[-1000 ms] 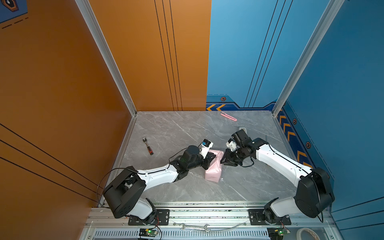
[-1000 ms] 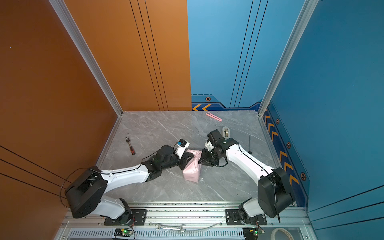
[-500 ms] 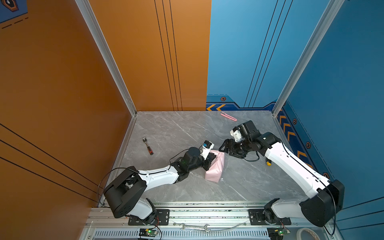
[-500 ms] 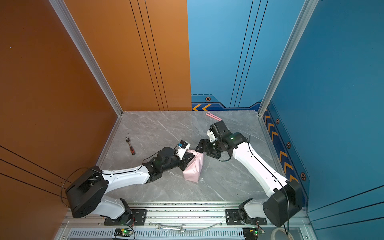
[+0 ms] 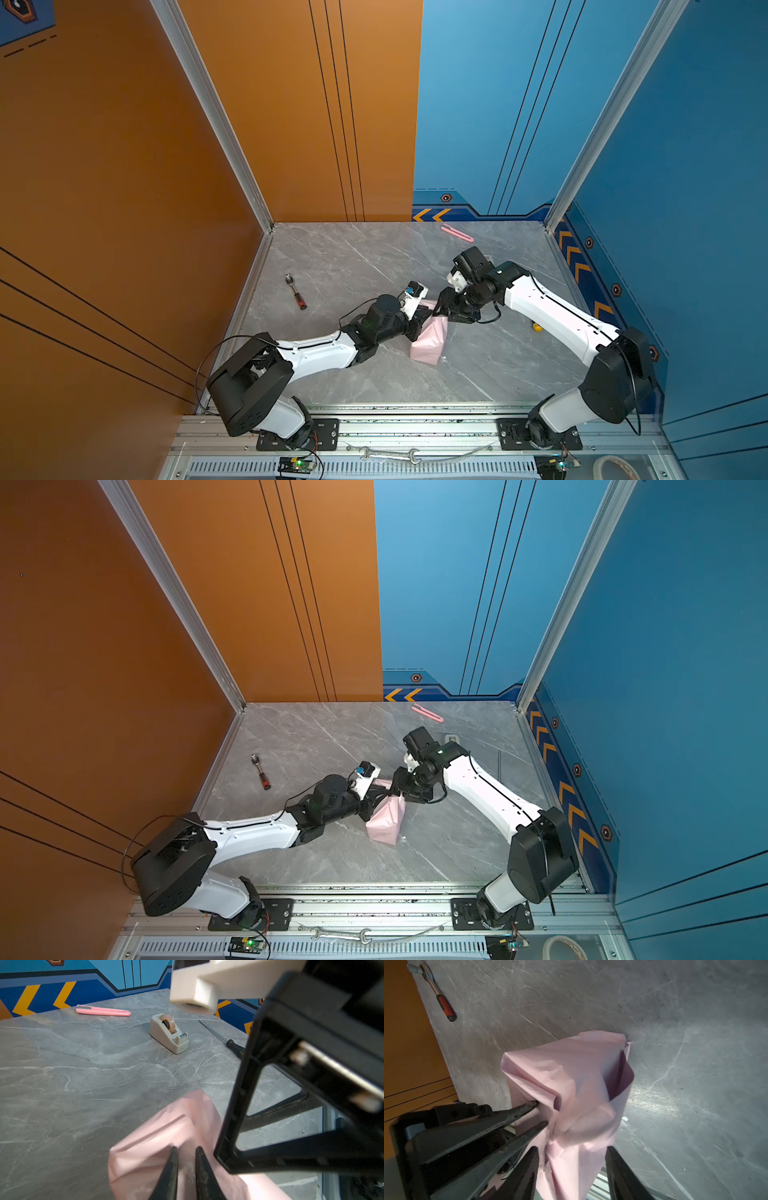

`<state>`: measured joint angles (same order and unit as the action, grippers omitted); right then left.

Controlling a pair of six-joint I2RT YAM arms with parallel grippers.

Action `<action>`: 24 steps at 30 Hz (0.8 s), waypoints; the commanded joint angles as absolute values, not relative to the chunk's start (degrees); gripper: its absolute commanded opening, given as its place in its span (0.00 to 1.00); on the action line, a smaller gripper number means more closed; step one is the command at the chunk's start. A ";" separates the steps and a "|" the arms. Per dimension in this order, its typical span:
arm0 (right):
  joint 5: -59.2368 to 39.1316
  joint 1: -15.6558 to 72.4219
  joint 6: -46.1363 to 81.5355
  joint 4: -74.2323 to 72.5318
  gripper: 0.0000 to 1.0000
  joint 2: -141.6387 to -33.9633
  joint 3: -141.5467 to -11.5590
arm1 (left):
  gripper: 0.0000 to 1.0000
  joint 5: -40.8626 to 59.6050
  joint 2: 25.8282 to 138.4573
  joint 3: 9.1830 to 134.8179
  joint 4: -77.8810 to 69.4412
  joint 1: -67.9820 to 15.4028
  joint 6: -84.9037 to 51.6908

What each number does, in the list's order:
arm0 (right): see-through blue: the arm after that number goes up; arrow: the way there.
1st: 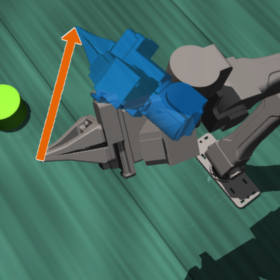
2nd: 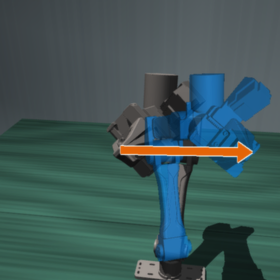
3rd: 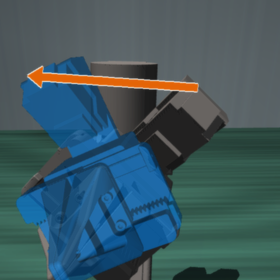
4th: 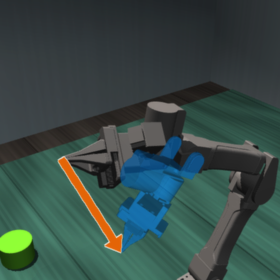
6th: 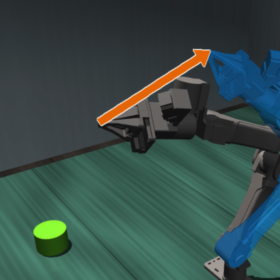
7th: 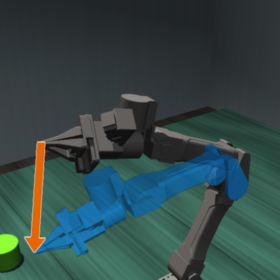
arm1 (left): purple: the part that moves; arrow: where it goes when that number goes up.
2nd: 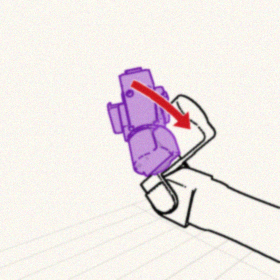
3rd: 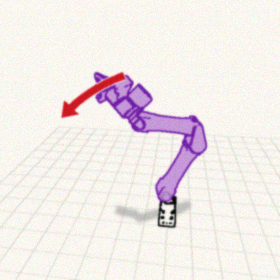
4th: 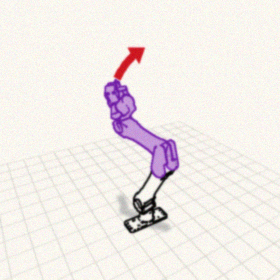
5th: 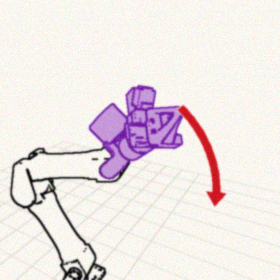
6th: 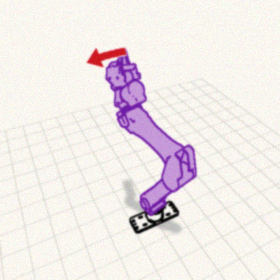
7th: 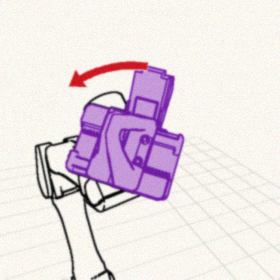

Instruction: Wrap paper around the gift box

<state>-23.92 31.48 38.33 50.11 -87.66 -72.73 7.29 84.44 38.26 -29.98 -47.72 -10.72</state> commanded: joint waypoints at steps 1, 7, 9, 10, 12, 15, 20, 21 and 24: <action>-23.31 30.77 38.05 51.49 0.44 -87.80 -70.26 | 0.18 6.31 85.08 36.04 -23.30 -48.52 -10.29; -22.90 30.02 37.71 50.71 0.29 -88.59 -66.95 | 0.18 6.20 85.14 36.03 -23.33 -48.57 -10.37; -22.90 29.71 37.77 50.30 0.23 -88.60 -65.88 | 0.18 6.11 85.27 36.13 -23.29 -48.62 -10.50; -23.17 29.71 37.86 49.72 0.20 -88.42 -65.58 | 0.18 6.14 85.36 36.13 -23.33 -48.55 -10.48; -23.77 29.62 38.27 48.71 0.14 -87.95 -65.28 | 0.18 6.24 85.43 36.04 -23.34 -48.68 -10.47; -24.97 29.64 38.73 47.20 0.08 -87.36 -64.59 | 0.18 6.13 85.18 36.04 -23.36 -48.65 -10.43; -27.44 29.53 39.97 44.81 0.13 -86.41 -62.94 | 0.18 5.96 84.82 36.24 -23.31 -48.61 -10.46; -27.53 29.38 40.05 44.82 0.23 -86.02 -63.12 | 0.18 5.92 84.85 36.24 -23.30 -48.61 -10.46; -27.93 28.81 40.51 43.92 0.33 -84.09 -63.10 | 0.18 6.07 84.92 36.12 -23.35 -48.64 -10.48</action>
